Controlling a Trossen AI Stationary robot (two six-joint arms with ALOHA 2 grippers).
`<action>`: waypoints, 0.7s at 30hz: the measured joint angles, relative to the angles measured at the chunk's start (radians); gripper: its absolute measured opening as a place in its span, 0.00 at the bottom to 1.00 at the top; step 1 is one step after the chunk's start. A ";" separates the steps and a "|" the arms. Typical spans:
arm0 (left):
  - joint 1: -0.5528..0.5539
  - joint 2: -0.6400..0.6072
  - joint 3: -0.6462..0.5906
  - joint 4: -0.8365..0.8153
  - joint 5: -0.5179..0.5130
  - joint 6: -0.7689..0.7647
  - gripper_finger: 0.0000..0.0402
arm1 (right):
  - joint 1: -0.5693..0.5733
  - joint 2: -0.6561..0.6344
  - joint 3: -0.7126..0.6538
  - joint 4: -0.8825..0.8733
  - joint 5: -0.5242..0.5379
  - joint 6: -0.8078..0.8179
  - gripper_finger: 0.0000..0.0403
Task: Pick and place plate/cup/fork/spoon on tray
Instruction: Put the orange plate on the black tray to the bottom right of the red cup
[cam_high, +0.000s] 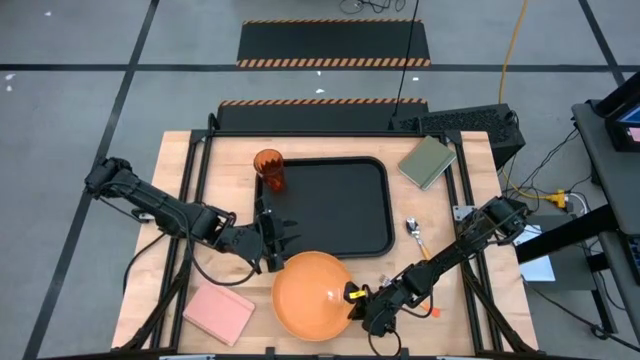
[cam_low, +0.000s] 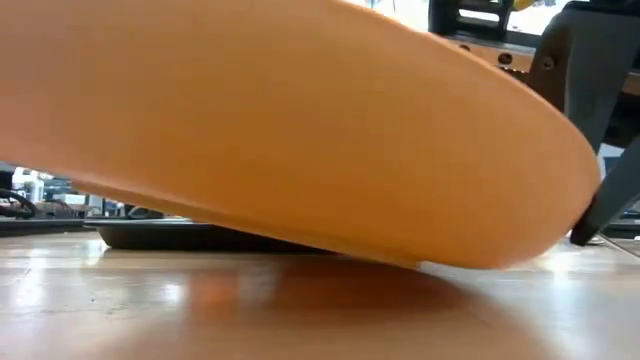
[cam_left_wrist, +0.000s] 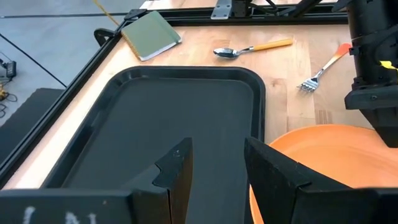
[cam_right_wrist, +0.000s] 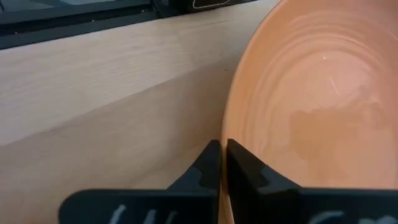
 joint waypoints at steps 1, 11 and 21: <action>0.000 0.000 0.000 -0.001 0.000 0.000 0.37 | 0.002 0.000 0.000 0.005 0.001 0.000 0.00; 0.000 0.000 0.000 -0.041 0.000 -0.002 0.37 | 0.054 -0.028 0.047 0.010 0.062 -0.001 0.00; 0.000 0.000 0.000 -0.064 -0.004 -0.038 0.37 | 0.104 -0.212 0.048 -0.221 0.167 0.097 0.00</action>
